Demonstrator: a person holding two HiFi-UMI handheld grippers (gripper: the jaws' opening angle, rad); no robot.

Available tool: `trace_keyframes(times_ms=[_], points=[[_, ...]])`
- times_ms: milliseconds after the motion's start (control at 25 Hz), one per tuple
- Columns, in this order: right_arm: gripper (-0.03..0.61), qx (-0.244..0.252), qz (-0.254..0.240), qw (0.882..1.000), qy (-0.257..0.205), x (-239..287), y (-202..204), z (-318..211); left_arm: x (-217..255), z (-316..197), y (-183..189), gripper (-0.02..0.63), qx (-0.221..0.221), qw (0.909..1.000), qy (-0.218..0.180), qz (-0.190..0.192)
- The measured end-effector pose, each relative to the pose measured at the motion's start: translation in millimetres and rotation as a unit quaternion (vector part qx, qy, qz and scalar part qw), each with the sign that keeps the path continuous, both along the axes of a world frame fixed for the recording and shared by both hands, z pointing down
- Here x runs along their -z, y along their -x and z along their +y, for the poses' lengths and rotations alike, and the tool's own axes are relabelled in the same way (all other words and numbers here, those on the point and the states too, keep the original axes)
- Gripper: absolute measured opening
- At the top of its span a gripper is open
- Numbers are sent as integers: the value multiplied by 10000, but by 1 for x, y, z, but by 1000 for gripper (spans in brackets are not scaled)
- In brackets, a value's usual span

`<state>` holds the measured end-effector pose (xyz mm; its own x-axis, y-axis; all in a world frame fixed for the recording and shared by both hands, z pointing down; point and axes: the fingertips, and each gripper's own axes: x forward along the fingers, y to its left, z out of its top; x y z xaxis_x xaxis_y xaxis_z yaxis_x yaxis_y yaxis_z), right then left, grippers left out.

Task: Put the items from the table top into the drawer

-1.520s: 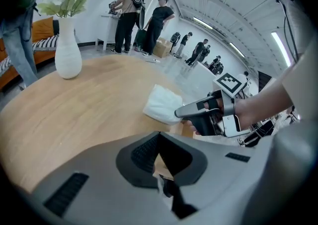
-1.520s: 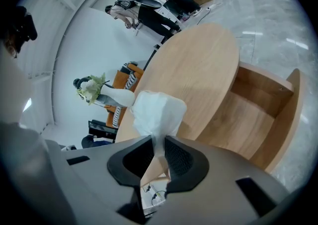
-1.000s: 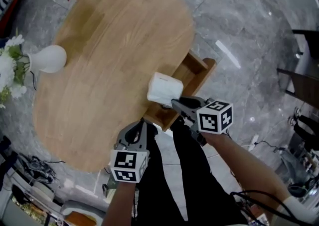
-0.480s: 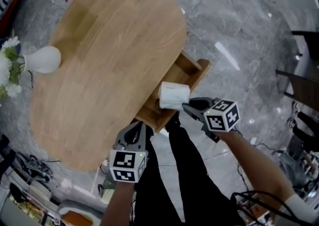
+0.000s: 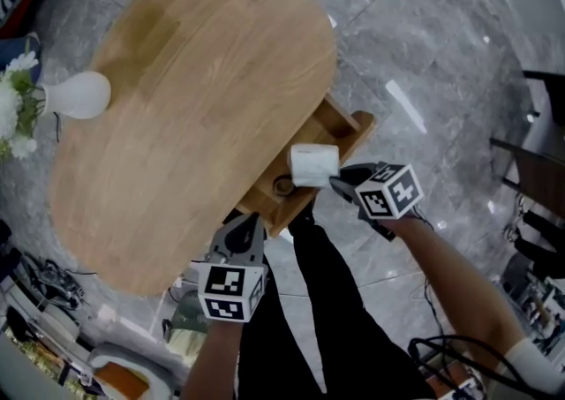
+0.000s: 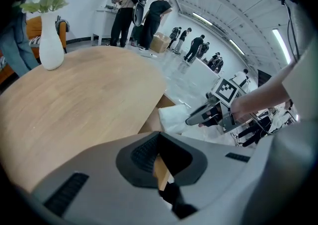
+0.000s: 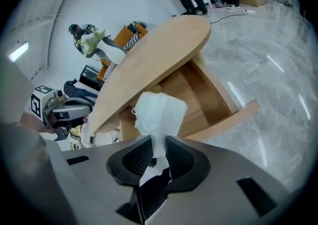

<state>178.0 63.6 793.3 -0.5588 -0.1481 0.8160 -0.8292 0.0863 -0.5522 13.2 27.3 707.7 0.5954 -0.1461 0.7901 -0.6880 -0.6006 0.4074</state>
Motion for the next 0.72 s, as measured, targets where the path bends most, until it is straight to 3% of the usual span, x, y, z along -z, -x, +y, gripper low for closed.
trace_keyframes(times_ms=[200, 360, 720], points=[[115, 546, 331, 9979, 123, -7, -2, -12, 2, 0, 3, 2, 270, 9996, 21, -15], [199, 280, 519, 9981, 156, -10, -12, -30, 1, 2, 4, 2, 385, 9992, 50, -32], [201, 241, 685, 9973, -69, 20, -21, -22, 18, 7, -3, 2, 350, 9994, 3, -13]])
